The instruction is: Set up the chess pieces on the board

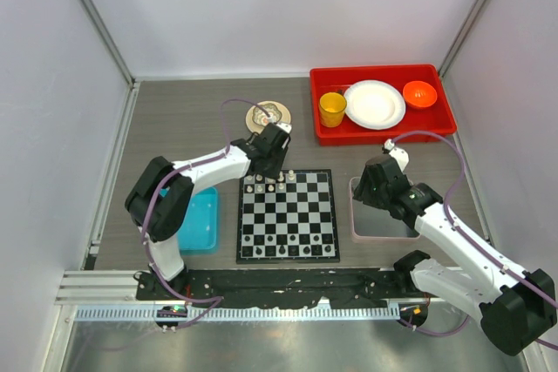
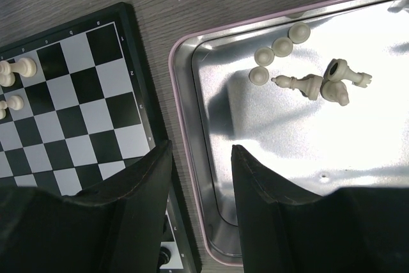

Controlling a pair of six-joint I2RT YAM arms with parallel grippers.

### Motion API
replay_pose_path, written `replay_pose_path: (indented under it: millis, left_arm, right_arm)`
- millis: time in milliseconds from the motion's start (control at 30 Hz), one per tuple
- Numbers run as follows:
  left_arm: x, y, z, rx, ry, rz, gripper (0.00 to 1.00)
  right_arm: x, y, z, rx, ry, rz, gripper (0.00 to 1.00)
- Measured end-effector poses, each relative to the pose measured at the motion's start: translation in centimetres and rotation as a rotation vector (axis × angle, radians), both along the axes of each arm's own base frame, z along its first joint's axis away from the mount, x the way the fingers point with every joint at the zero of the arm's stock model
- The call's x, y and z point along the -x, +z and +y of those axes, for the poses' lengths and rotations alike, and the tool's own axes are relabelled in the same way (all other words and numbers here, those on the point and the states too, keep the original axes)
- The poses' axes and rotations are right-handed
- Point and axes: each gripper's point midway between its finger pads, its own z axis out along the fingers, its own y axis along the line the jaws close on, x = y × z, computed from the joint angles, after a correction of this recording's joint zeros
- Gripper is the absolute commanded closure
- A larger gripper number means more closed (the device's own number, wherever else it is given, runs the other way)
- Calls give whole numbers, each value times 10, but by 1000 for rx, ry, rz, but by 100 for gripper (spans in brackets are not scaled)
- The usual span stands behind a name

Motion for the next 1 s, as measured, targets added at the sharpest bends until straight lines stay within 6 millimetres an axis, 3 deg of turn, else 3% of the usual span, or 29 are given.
replay_pose_path:
  millis: [200,367,767,1000]
  left_arm:
    - [-1,1,2,-11,5,-5,67]
    - [-5,15,5,-22,15,-30,65]
    - [-16,95,5,36,5,-172,58]
    - [-4,134,14,90,-10,-235,57]
  right_arm:
    - [1,-1,0,2,0,4,52]
    - [1,0,-3,10,-9,-3,52]
    - [-8,26,-24,112,-93,-18,52]
    - [-11,6,-40,215,-144,75,52]
